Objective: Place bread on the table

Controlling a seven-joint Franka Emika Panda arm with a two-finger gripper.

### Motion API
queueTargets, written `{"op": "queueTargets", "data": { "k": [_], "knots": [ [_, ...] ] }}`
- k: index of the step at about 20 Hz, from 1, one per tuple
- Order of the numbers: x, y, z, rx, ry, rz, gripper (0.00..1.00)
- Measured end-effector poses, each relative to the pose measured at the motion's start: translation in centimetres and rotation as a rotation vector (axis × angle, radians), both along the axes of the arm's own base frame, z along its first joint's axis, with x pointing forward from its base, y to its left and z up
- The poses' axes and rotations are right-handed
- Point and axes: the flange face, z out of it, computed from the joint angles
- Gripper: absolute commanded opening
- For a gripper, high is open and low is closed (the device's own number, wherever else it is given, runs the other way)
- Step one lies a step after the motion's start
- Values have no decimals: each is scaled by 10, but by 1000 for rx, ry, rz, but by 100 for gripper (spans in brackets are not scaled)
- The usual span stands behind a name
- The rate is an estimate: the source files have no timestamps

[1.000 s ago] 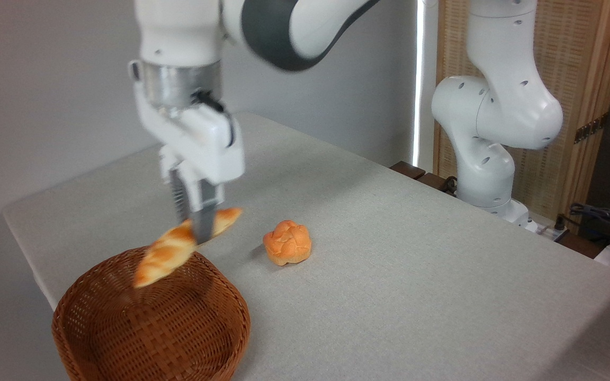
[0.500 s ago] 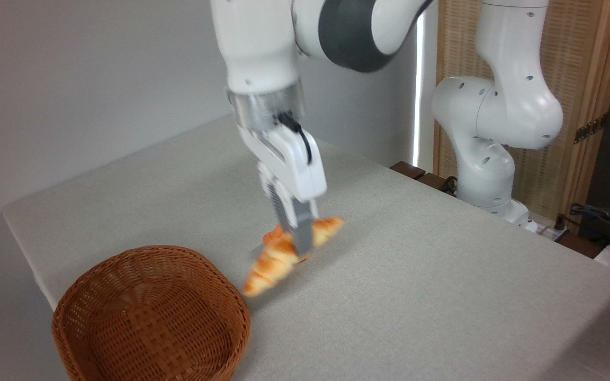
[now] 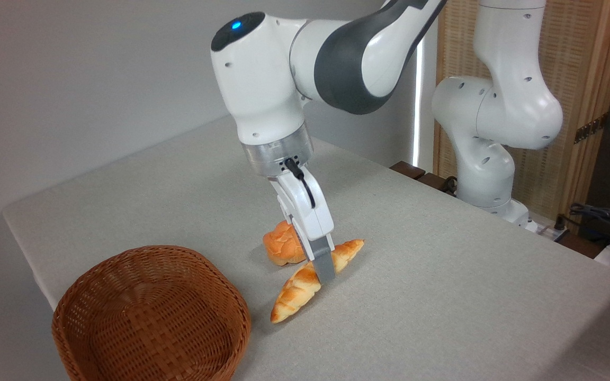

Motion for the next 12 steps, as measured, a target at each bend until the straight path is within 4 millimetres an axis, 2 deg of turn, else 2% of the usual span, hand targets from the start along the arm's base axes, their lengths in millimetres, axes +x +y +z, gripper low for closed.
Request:
{"op": "queueTargets", "data": {
  "k": [12],
  "knots": [
    [2,-1,1,0,-4,-3,100]
  ]
}}
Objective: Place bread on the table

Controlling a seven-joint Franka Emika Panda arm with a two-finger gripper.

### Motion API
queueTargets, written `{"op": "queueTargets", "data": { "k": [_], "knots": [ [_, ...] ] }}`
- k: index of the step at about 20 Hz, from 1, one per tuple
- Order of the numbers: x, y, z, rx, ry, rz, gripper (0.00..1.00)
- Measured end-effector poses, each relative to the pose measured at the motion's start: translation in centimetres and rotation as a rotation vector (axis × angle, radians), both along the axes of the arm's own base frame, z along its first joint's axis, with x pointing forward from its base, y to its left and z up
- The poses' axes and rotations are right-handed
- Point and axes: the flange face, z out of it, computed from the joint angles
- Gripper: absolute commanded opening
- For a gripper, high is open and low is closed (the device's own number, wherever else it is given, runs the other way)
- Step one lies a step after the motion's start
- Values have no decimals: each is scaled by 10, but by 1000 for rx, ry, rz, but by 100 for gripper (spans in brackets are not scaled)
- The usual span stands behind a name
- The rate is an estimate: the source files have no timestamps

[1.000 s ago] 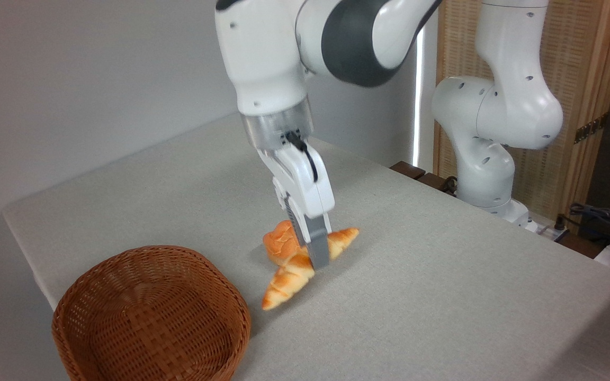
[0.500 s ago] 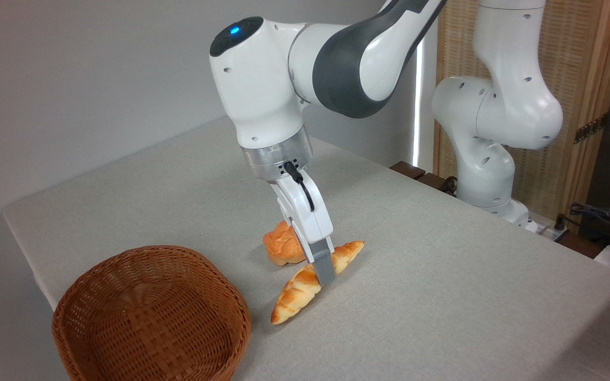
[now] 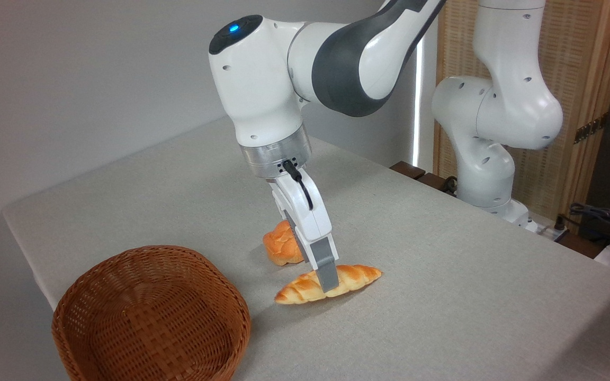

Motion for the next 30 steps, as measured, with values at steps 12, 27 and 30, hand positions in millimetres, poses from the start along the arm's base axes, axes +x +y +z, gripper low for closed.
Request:
{"op": "queueTargets", "data": {
  "k": [12,27,30],
  "knots": [
    [26,3,92,-11,-165,14,100],
    [50,-16,180,-104,-159,425,100],
    [59,-17,181,-107,-149,424,100]
  ]
}}
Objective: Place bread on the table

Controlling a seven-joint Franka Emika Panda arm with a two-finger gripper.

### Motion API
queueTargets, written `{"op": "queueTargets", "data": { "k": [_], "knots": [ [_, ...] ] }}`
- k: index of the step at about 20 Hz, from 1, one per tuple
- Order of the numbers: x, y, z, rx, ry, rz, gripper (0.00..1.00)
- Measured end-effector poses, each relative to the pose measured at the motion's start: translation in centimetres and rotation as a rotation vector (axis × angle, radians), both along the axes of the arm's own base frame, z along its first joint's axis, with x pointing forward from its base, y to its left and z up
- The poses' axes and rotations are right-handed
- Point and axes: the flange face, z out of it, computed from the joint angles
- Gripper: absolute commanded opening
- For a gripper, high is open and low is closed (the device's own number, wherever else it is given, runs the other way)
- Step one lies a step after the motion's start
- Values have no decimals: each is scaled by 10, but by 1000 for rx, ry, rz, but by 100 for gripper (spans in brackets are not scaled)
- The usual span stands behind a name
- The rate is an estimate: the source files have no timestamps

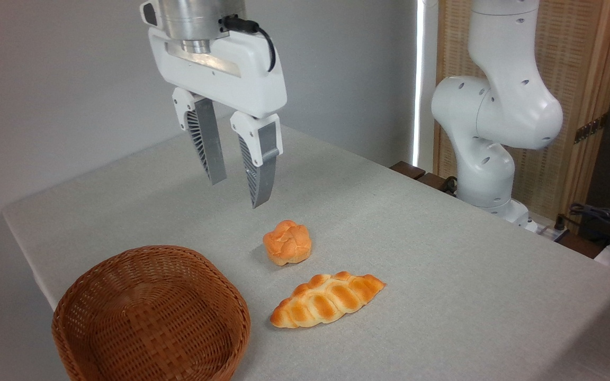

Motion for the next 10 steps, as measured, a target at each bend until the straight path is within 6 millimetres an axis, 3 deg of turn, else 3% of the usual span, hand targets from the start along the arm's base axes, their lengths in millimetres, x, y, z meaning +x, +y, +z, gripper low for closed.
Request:
{"op": "queueTargets", "data": {
  "k": [10],
  "knots": [
    [2,-7,-6,-1,13,-13,100]
  ]
}}
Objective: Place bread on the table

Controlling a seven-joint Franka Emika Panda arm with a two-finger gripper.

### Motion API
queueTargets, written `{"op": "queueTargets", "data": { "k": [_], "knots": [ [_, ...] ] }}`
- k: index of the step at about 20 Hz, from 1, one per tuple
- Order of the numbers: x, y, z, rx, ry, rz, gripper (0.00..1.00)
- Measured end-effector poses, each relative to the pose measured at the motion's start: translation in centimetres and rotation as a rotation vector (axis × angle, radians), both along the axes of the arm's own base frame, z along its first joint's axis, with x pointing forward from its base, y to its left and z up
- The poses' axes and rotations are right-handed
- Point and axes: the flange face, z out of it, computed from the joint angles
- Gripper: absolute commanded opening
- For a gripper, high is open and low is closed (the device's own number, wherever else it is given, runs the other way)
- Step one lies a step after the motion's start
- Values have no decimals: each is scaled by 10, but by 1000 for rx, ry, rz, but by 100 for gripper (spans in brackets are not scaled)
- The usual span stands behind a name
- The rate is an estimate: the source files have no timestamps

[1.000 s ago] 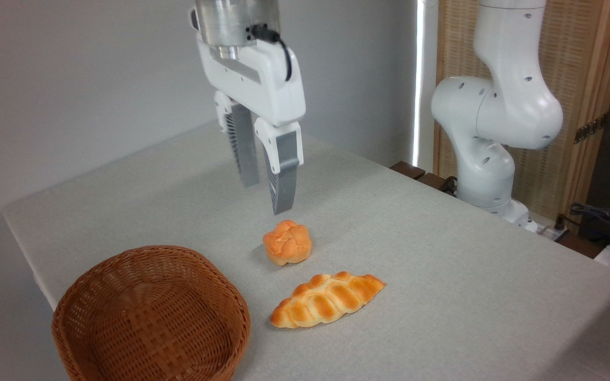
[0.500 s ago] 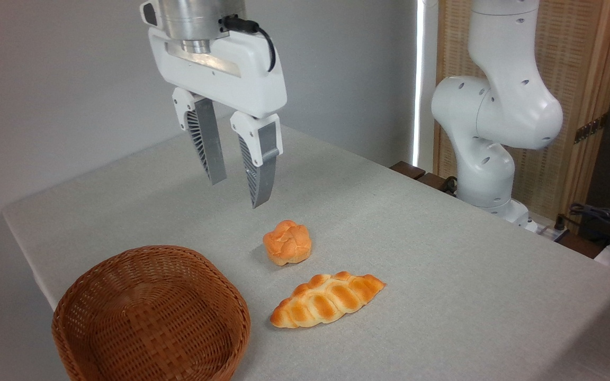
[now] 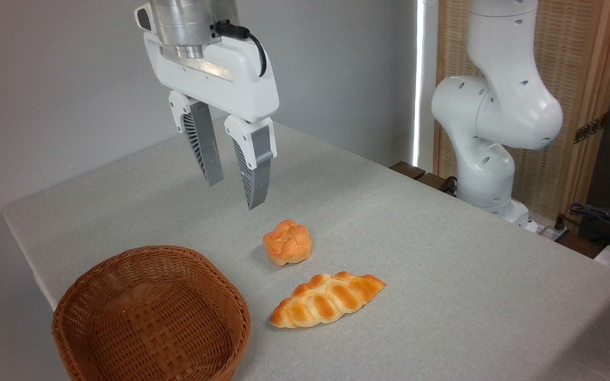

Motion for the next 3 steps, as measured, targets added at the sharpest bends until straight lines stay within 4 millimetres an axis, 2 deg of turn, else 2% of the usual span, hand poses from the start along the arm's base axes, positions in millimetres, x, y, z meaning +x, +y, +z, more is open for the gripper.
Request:
{"op": "queueTargets", "data": {
  "k": [3],
  "knots": [
    [-1,0,-3,0,5,0,100]
  ]
}}
